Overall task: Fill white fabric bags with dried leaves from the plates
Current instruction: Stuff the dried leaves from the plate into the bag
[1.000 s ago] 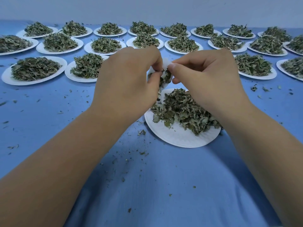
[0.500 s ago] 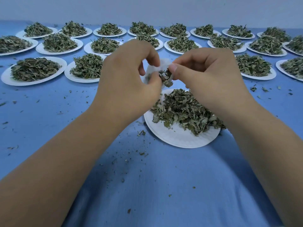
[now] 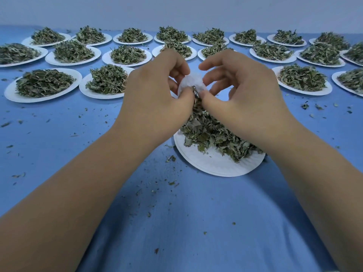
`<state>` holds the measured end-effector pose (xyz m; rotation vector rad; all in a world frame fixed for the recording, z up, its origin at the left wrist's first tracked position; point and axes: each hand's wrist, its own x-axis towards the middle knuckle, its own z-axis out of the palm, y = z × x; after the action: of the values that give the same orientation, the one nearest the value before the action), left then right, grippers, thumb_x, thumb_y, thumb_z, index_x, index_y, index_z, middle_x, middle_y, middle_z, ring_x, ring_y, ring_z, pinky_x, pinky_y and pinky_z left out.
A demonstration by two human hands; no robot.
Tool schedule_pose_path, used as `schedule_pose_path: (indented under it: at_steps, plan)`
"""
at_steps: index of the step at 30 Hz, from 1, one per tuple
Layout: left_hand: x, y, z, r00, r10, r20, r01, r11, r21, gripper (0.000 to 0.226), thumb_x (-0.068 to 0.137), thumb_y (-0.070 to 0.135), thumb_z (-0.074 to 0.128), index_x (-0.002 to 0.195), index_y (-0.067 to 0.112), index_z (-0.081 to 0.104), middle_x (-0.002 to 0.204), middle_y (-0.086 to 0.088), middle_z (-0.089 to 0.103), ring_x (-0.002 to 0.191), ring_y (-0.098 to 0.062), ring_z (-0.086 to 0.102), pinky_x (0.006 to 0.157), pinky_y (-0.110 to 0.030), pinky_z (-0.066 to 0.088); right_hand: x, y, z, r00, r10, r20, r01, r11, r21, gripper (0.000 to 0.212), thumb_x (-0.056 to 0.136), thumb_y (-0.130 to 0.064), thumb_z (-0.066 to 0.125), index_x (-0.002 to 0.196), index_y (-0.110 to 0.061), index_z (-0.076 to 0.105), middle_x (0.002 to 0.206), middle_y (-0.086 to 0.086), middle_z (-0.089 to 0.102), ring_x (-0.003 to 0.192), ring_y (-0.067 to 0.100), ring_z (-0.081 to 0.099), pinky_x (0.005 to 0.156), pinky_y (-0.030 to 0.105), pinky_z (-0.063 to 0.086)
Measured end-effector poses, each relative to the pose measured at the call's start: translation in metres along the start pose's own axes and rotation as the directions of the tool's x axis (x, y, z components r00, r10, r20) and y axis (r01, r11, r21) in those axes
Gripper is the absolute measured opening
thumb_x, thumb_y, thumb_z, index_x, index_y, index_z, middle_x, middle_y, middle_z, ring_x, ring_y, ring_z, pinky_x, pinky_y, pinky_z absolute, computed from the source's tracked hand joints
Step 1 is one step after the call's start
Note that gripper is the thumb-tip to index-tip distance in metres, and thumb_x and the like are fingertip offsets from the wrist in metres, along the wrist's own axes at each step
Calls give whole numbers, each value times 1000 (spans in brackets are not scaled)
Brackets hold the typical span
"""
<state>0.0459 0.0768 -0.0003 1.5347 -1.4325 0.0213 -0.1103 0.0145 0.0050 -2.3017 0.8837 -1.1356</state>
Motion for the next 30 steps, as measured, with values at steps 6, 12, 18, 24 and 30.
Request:
schedule_pose_path:
  at_steps: [6,12,18,24,30]
  plan:
    - [-4,4,6,997,39,59,-38,999,-16,17,82,15,65,97,19,60,75,2,62,65,-15,55,64,-32,46,0,-1,4,999,-33,-32,28,989,-147,28,83,-18,67,109,-26,62,76,-6,62,77,12,62,76,32,48]
    - [-5,6,5,993,70,92,-61,993,-98,13,84,14,65,97,17,61,76,1,59,65,-17,54,59,-33,48,3,0,2,999,-25,-36,19,987,-158,21,84,-18,66,104,-24,64,83,-9,63,76,11,63,75,35,51]
    - [-3,7,2,998,46,34,-44,996,-74,8,88,21,62,93,23,67,80,5,65,72,-16,61,63,-32,53,3,2,3,999,28,-20,-29,998,-60,18,88,-35,72,104,-27,65,85,-11,65,77,8,64,67,18,47]
    - [-2,9,-3,1000,22,-5,-22,999,-39,21,87,24,60,96,29,78,82,11,70,76,-11,67,71,-33,56,5,5,2,996,51,69,-53,998,24,11,87,-21,71,97,-26,68,83,-12,67,72,3,63,63,10,40]
    - [-3,10,-3,996,77,49,-77,997,8,30,84,19,56,97,32,80,81,8,68,76,-12,60,69,-28,49,6,6,4,995,96,-18,-96,995,4,13,82,-31,78,87,-27,68,73,-14,66,62,2,58,63,15,44]
